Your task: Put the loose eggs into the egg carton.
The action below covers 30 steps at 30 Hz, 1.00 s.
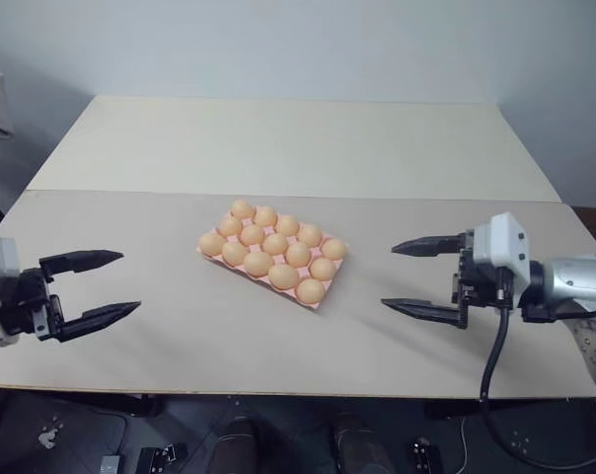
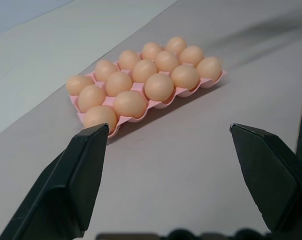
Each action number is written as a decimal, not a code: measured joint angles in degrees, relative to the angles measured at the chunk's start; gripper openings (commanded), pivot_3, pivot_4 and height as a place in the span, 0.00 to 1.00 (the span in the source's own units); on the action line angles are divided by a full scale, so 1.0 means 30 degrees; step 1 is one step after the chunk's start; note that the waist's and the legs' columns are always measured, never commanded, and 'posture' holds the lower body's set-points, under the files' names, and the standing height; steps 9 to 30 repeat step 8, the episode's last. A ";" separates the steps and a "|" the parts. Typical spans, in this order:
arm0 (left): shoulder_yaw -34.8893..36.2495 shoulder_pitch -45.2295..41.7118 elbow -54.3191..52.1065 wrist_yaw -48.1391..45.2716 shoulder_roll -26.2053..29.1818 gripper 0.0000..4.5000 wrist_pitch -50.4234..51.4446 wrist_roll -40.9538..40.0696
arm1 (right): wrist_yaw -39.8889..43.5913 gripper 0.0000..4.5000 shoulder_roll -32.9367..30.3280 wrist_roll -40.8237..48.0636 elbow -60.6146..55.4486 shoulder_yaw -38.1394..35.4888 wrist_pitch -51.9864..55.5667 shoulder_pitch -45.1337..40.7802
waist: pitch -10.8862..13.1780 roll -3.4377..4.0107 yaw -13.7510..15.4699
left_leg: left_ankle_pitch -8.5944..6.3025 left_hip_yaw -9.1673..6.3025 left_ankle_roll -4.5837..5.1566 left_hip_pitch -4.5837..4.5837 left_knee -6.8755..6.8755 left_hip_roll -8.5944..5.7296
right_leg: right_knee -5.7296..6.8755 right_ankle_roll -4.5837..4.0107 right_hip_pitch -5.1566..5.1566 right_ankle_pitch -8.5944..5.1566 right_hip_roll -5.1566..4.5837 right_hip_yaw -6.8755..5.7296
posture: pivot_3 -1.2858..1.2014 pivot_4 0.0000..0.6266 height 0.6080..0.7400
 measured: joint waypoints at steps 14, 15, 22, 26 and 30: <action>-0.0607 -0.0541 -0.0079 0.0173 0.0382 0.93 0.0019 0.0038 | 0.0318 1.00 0.0238 0.0722 -0.0340 -0.0257 0.0024 0.0036 | 0.0000 -0.0001 -0.0042 | 0.0000 0.0000 0.0001 -0.0008 -0.0003 0.0005 | 0.0001 0.0001 -0.0009 0.0000 0.0002 0.0003 | 0.52 0.24 1.00; -0.0607 -0.0541 -0.0079 0.0173 0.0382 0.93 0.0019 0.0038 | 0.0318 1.00 0.0238 0.0722 -0.0340 -0.0257 0.0024 0.0036 | 0.0000 -0.0001 -0.0042 | 0.0000 0.0000 0.0001 -0.0008 -0.0003 0.0005 | 0.0001 0.0001 -0.0009 0.0000 0.0002 0.0003 | 0.52 0.24 1.00; -0.0607 -0.0541 -0.0079 0.0173 0.0382 0.93 0.0019 0.0038 | 0.0318 1.00 0.0238 0.0722 -0.0340 -0.0257 0.0024 0.0036 | 0.0000 -0.0001 -0.0042 | 0.0000 0.0000 0.0001 -0.0008 -0.0003 0.0005 | 0.0001 0.0001 -0.0009 0.0000 0.0002 0.0003 | 0.52 0.24 1.00; -0.0607 -0.0541 -0.0079 0.0173 0.0382 0.93 0.0019 0.0038 | 0.0318 1.00 0.0238 0.0722 -0.0340 -0.0257 0.0024 0.0036 | 0.0000 -0.0001 -0.0042 | 0.0000 0.0000 0.0001 -0.0008 -0.0003 0.0005 | 0.0001 0.0001 -0.0009 0.0000 0.0002 0.0003 | 0.52 0.24 1.00; -0.0607 -0.0541 -0.0079 0.0173 0.0382 0.93 0.0019 0.0038 | 0.0318 1.00 0.0238 0.0722 -0.0340 -0.0257 0.0024 0.0036 | 0.0000 -0.0001 -0.0042 | 0.0000 0.0000 0.0001 -0.0008 -0.0003 0.0005 | 0.0001 0.0001 -0.0009 0.0000 0.0002 0.0003 | 0.52 0.24 1.00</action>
